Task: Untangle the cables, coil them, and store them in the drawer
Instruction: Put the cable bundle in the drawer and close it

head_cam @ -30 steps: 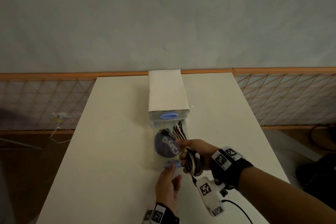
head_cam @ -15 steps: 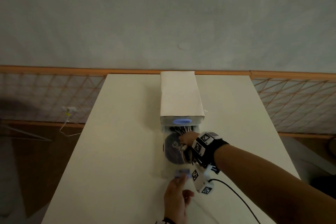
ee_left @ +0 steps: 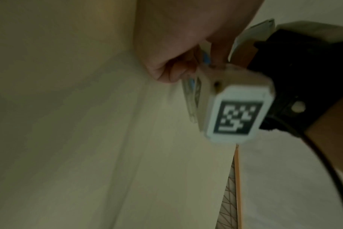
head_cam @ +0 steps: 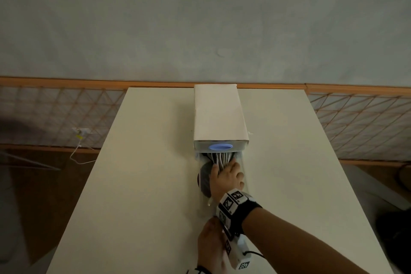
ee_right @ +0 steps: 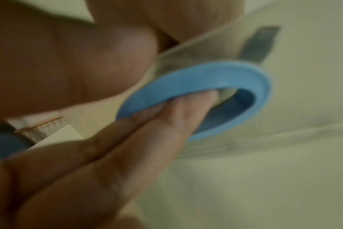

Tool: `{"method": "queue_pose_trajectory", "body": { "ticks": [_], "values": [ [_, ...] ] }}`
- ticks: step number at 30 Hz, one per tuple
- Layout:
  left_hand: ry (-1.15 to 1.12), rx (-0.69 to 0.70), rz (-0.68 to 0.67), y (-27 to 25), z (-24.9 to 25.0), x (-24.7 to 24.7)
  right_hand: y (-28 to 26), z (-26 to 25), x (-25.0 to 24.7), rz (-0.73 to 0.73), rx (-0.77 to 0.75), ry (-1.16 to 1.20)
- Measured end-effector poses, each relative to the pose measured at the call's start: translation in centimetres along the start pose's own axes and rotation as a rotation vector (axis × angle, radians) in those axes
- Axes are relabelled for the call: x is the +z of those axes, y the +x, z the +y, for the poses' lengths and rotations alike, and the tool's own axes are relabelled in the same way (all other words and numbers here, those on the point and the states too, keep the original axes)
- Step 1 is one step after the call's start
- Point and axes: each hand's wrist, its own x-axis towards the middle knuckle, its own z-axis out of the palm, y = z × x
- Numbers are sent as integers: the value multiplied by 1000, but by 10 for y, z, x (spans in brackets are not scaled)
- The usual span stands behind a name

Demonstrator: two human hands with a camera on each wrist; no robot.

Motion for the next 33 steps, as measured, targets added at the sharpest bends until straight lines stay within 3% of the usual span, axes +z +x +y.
{"method": "queue_pose_trajectory", "body": {
  "ticks": [3,7,9,12,14,19,22,26,30,33],
  "values": [
    [-64,-64,29,-3,11,5,-1,14,-6,-75,-175,42],
    [-193,-111,66,-9,26,13,-17,37,-17,-111,-583,-144],
    [-221,-99,62,-11,25,12,-29,49,-24,-233,-771,-248],
    [-241,-76,36,-12,23,11,-36,64,-32,-390,-899,-343],
    [-228,-92,40,-14,25,11,-29,69,-34,-370,-940,-370],
    [-220,-141,61,-16,26,10,-18,65,-32,-92,-969,-405],
    [-232,-159,68,-15,24,7,-16,59,-27,-239,-892,-385],
    [-229,-148,64,-12,23,7,-13,47,-24,-263,-740,-412],
    [-173,-107,56,-7,24,-4,-27,59,-23,-199,-970,-324],
    [-10,-122,-62,-5,35,-24,-40,80,-20,-132,-1144,-411]
  ]
}}
